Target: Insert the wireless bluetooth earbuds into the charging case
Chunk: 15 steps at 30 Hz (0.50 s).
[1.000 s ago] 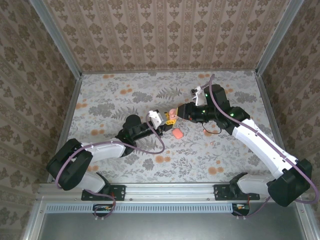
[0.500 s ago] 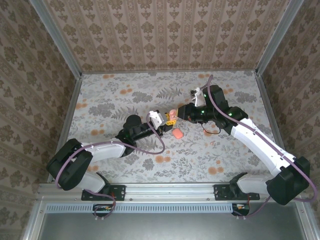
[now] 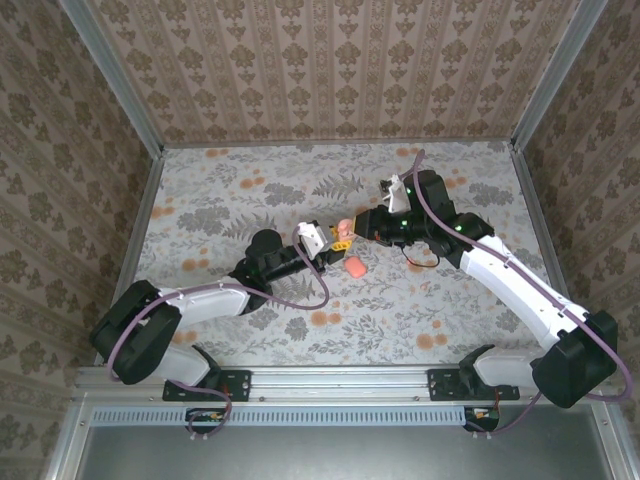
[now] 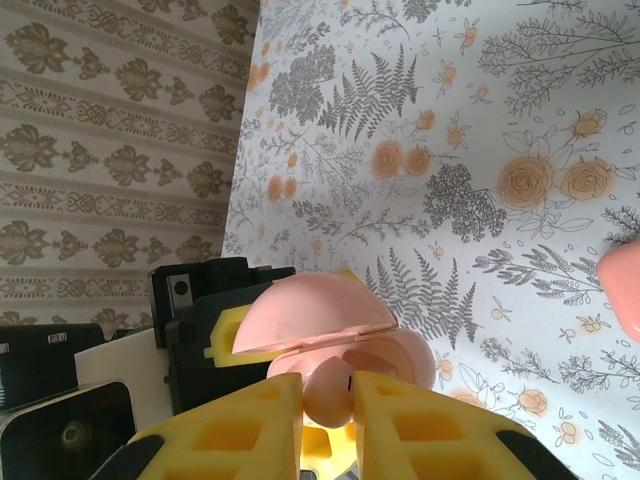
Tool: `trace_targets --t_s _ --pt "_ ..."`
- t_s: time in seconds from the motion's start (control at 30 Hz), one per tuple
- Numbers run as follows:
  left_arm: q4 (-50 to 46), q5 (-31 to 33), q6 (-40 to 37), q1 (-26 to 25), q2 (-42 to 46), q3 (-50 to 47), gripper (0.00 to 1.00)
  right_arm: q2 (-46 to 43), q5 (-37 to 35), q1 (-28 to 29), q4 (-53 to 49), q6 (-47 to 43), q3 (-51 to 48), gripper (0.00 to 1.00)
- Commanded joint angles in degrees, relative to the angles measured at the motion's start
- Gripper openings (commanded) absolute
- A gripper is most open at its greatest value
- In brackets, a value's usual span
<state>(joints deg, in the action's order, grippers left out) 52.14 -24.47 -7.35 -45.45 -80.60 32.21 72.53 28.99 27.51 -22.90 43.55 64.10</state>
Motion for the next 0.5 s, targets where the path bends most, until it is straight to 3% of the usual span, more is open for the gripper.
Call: trace_targets --t_s 0.0,0.47 --pt "0.47 -0.19 -1.32 -0.69 1.52 0.93 0.1 0.59 1.5 0.0 1.74 0.33 -0.69 0.21" --pt "-0.06 -0.03 -1.66 -0.86 1.81 1.11 0.1 1.15 3.07 0.62 2.37 -0.64 -0.37 0.21"
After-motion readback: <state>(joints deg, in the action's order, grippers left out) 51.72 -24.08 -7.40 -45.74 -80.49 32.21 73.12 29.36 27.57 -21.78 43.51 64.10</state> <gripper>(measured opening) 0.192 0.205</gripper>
